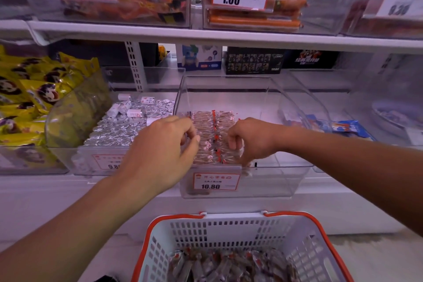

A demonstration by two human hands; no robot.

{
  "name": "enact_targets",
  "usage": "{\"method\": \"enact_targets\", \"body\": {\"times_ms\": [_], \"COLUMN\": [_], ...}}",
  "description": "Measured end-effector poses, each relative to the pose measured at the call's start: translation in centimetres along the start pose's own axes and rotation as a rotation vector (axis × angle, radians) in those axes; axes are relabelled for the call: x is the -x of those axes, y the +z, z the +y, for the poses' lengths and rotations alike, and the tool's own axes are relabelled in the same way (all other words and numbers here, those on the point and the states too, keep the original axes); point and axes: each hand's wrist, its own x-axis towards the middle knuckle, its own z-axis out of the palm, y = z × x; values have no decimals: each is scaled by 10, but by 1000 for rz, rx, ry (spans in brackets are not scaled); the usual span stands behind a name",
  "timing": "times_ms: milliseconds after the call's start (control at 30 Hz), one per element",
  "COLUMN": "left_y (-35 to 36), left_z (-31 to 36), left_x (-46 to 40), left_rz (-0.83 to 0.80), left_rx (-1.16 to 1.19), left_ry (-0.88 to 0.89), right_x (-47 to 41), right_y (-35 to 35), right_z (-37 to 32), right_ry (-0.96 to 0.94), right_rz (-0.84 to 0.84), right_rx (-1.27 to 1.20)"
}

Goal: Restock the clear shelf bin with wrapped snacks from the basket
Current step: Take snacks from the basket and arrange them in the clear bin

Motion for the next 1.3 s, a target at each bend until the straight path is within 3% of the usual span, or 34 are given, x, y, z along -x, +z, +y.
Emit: {"method": "enact_targets", "body": {"times_ms": [333, 433, 500, 533, 567, 633, 733, 800, 867, 967, 1100, 1200, 1300], "left_y": [-3, -10, -9, -3, 8, 39, 99, 134, 164, 210, 259, 280, 295], "left_z": [8, 15, 19, 21, 24, 28, 22, 9, -2, -9, -3, 2, 8], "left_x": [1, 6, 16, 22, 30, 50, 93, 128, 167, 231, 290, 301, 300], "left_rz": [6, 64, -64, -176, -306, -601, -1108, -1396, -1558, -1661, -1596, -1419, -1325], "left_rx": [-102, -94, -31, -21, -34, -105, -218, -219, -243, -240, -59, 56, 107], "left_ry": [25, 160, 332, 393, 409, 332, 80, -185, -368, -394, -620, -864, -955], "right_x": [4, 30, 65, 86, 104, 122, 104, 97, 109, 141, 150, 136, 121], "right_y": [-11, -26, -22, -15, -3, 37, 136, 212, 282, 360, 390, 408, 424], "right_z": [-13, -16, -15, -10, -7, -5, -17, -31, -32, -19, -11, -15, -32], "right_ry": [-35, -71, -84, -92, -92, -19, 175, 227, 270, 368, 627, 556, 477], "right_rz": [65, 303, 497, 507, 415, 30, -425, -573, -627, -729, -764, -774, -772], "right_rx": [-103, -181, -277, -370, -494, -688, -655, -517, -349, -236, -490, -420, -558]}}
